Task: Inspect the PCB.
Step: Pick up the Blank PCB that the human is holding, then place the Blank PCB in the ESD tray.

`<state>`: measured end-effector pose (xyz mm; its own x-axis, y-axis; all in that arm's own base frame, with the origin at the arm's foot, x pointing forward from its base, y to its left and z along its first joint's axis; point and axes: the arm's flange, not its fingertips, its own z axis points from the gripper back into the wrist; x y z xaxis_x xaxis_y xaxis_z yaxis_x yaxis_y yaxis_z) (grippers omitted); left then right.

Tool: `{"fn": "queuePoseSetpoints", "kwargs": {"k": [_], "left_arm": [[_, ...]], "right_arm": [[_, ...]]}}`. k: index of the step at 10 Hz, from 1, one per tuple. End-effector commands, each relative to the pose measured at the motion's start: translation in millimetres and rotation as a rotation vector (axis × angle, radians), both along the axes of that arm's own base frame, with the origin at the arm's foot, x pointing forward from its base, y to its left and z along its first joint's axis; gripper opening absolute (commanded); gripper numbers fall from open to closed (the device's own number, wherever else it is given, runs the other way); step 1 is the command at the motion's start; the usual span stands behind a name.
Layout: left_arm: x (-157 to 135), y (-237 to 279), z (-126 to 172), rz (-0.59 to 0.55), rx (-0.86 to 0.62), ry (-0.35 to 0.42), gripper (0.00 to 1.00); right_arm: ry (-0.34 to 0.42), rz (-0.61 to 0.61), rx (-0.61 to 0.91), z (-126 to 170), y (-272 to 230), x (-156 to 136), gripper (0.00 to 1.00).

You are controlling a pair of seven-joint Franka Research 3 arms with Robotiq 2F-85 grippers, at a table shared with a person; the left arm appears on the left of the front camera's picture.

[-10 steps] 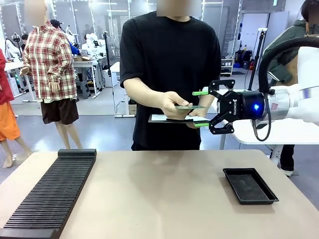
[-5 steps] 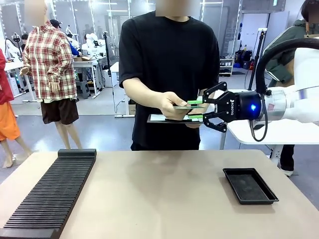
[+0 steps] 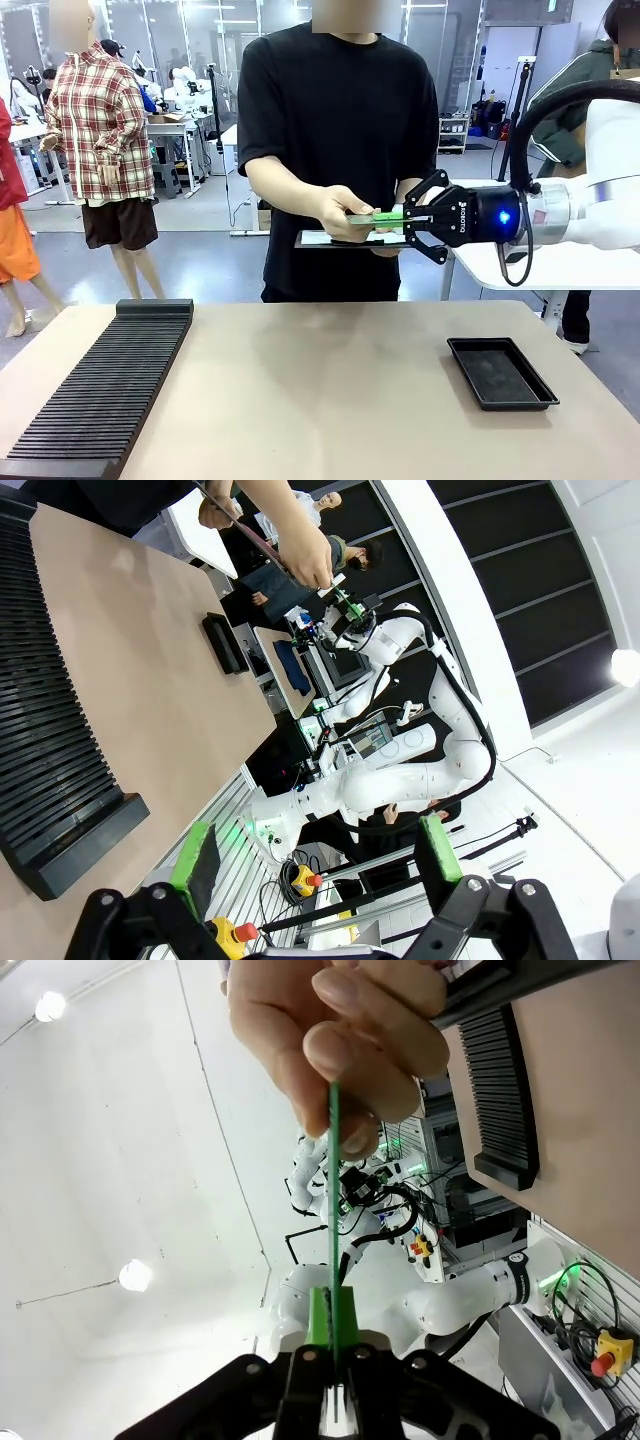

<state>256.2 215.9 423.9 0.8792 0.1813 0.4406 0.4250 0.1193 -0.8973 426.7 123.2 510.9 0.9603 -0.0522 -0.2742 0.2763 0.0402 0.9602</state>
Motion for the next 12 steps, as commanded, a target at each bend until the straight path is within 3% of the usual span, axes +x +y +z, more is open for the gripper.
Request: {"fn": "queuePoseSetpoints", "kwargs": {"k": [1,2,12], "left_arm": [[-2.1,-0.6,2.7,0.002,0.012,0.004,1.0],[-2.1,-0.6,2.7,0.002,0.012,0.004,1.0],[-2.1,-0.6,2.7,0.002,0.012,0.004,1.0]], "right_arm": [[0.051,-0.023,-0.009,-4.3,3.0,2.8,0.0],[0.0,0.0,0.0,0.0,0.0,0.0,0.0],[0.0,0.0,0.0,0.0,0.0,0.0,0.0]]}}
